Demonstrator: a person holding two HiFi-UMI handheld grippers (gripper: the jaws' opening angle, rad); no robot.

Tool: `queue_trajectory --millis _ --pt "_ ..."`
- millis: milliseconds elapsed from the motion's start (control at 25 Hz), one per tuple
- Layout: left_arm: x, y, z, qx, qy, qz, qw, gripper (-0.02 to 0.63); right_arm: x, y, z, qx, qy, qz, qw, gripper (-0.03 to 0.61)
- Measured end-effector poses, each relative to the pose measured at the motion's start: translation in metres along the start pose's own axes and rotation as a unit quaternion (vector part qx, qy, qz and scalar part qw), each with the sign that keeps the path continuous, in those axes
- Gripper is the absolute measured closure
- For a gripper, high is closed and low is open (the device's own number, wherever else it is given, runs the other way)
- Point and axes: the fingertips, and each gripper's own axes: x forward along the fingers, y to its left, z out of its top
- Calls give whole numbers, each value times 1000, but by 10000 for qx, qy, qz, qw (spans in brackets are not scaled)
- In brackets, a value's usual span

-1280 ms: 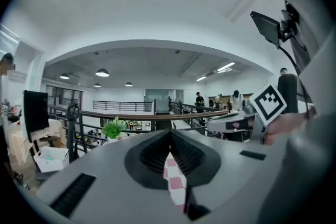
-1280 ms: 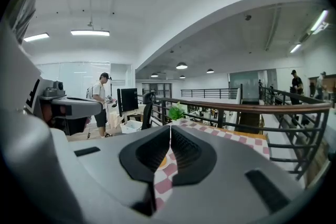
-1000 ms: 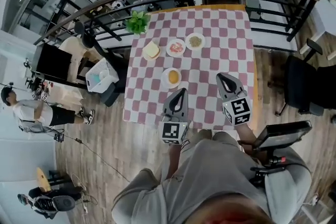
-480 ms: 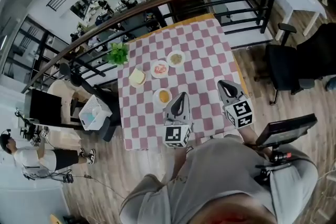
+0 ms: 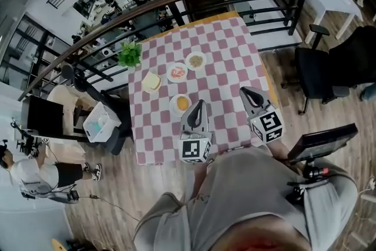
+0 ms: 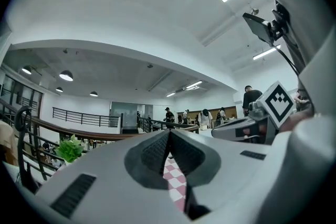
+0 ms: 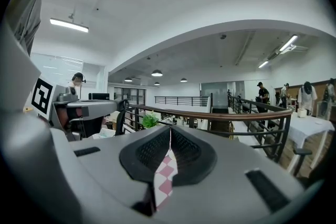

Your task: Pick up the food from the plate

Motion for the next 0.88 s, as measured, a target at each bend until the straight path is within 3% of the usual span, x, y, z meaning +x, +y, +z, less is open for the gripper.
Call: queue_trajectory --millis 80,160,240,360,680,880 --pt "-9 10 2 31 -52 262 9996 603 5 8 -3 68 54 142 9999 561" --pt "-21 28 3 107 -153 853 9962 601 9 15 -5 134 102 269 9995 561" --pt "-25 43 -2 109 -149 1160 9931 384 12 19 -5 145 116 335 9993 561" --pt "-30 56 -16 -40 91 1231 9923 302 10 25 -8 181 160 369 9990 561" --pt "-24 95 -65 -36 869 1423 9860 273 -9 0 -16 291 271 -80 9992 561" --pt "-21 128 -127 28 1722 1812 9682 273 -31 -19 -31 470 458 -492 9966 561"
